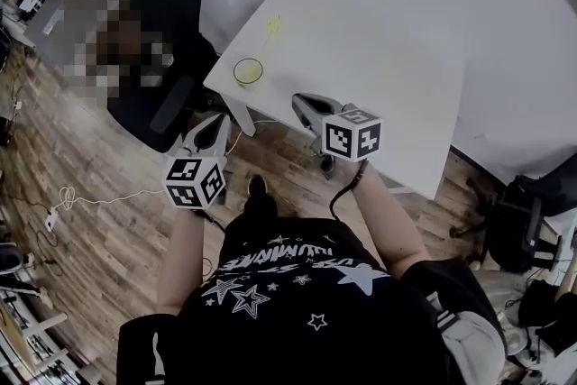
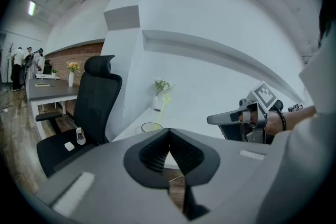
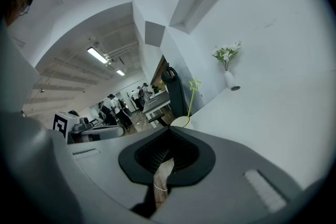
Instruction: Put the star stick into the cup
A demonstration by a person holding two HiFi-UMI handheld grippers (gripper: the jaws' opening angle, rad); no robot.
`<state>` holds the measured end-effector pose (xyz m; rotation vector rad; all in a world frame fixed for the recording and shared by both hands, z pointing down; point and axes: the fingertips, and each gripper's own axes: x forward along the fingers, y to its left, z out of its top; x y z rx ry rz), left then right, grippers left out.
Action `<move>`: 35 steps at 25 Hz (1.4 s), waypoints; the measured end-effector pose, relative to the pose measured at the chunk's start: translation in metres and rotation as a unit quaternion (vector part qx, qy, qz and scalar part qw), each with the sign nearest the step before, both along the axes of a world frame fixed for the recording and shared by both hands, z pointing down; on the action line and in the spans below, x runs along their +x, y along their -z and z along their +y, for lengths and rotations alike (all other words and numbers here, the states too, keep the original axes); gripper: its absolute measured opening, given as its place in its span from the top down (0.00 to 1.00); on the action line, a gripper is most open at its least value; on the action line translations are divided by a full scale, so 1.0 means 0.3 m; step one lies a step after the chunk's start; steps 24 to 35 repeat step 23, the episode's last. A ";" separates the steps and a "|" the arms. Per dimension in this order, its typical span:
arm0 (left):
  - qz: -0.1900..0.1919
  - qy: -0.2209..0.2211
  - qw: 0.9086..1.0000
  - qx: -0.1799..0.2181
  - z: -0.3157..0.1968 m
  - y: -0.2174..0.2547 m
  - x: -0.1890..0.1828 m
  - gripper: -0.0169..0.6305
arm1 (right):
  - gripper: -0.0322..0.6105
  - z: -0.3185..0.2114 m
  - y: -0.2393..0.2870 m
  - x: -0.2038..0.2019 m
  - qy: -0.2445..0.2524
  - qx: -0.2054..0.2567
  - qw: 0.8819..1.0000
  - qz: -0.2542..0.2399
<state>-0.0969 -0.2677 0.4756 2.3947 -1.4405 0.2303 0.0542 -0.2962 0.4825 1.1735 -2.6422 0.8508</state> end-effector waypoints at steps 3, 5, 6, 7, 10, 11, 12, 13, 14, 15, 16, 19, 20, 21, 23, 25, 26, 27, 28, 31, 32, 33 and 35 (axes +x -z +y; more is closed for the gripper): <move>-0.003 0.002 1.000 0.000 0.030 0.001 0.007 0.97 | 0.93 0.034 0.003 0.005 0.005 0.002 1.000 -0.002; -0.004 0.005 1.000 0.002 0.051 0.006 0.010 0.97 | 0.93 0.058 0.002 0.008 0.009 0.002 1.000 -0.004; -0.004 0.007 1.000 0.003 0.062 0.009 0.013 0.97 | 0.93 0.071 0.001 0.010 0.011 0.003 1.000 -0.005; -0.004 0.008 1.000 0.005 0.074 0.011 0.015 0.97 | 0.93 0.084 0.001 0.011 0.014 0.003 1.000 -0.006; -0.002 0.012 1.000 0.008 0.108 0.018 0.025 0.97 | 0.93 0.123 0.008 0.012 0.021 0.007 1.000 -0.007; -0.001 0.014 1.000 0.009 0.120 0.019 0.029 0.97 | 0.93 0.137 0.011 0.013 0.024 0.009 1.000 -0.007; -0.001 0.015 1.000 0.009 0.133 0.019 0.032 0.97 | 0.93 0.150 0.014 0.013 0.027 0.010 1.000 -0.006; 0.000 0.015 1.000 0.009 0.146 0.017 0.037 0.97 | 0.93 0.164 0.015 0.014 0.030 0.012 0.999 -0.005; 0.001 0.016 1.000 0.008 0.160 0.015 0.041 0.97 | 0.93 0.178 0.015 0.016 0.032 0.013 0.999 -0.004; 0.001 0.016 1.000 0.008 0.175 0.012 0.045 0.97 | 0.93 0.191 0.013 0.017 0.034 0.013 0.999 -0.004; 0.002 0.016 1.000 0.008 0.189 0.008 0.049 0.97 | 0.93 0.204 0.010 0.018 0.035 0.012 0.999 -0.004; 0.005 0.016 1.000 0.009 0.221 0.008 0.058 0.97 | 0.93 0.240 0.003 0.021 0.040 0.010 0.999 -0.005; 0.005 0.016 1.000 0.011 0.229 0.011 0.060 0.97 | 0.93 0.252 0.003 0.020 0.043 0.010 0.999 -0.005; 0.005 0.017 1.000 0.013 0.237 0.015 0.061 0.97 | 0.93 0.264 0.003 0.019 0.045 0.010 0.999 -0.005; 0.005 0.017 1.000 0.016 0.253 0.021 0.064 0.97 | 0.93 0.287 0.005 0.017 0.050 0.011 0.999 -0.006; 0.005 0.017 1.000 0.016 0.253 0.021 0.064 0.97 | 0.93 0.287 0.005 0.017 0.050 0.011 0.999 -0.006; 0.005 0.017 1.000 0.016 0.253 0.021 0.064 0.97 | 0.93 0.287 0.005 0.017 0.050 0.011 0.999 -0.006; 0.005 0.017 1.000 0.016 0.253 0.021 0.064 0.97 | 0.93 0.287 0.005 0.017 0.050 0.011 0.999 -0.006; 0.005 0.017 1.000 0.016 0.253 0.021 0.064 0.97 | 0.93 0.287 0.005 0.017 0.050 0.011 0.999 -0.006; 0.005 0.017 1.000 0.016 0.253 0.021 0.064 0.97 | 0.93 0.287 0.005 0.017 0.050 0.011 0.999 -0.006; 0.005 0.017 1.000 0.016 0.253 0.021 0.064 0.97 | 0.93 0.287 0.005 0.017 0.050 0.011 0.999 -0.006; 0.005 0.017 1.000 0.016 0.253 0.021 0.064 0.97 | 0.93 0.287 0.005 0.017 0.050 0.011 0.999 -0.006; 0.005 0.017 1.000 0.016 0.253 0.021 0.064 0.97 | 0.93 0.287 0.005 0.017 0.050 0.011 0.999 -0.006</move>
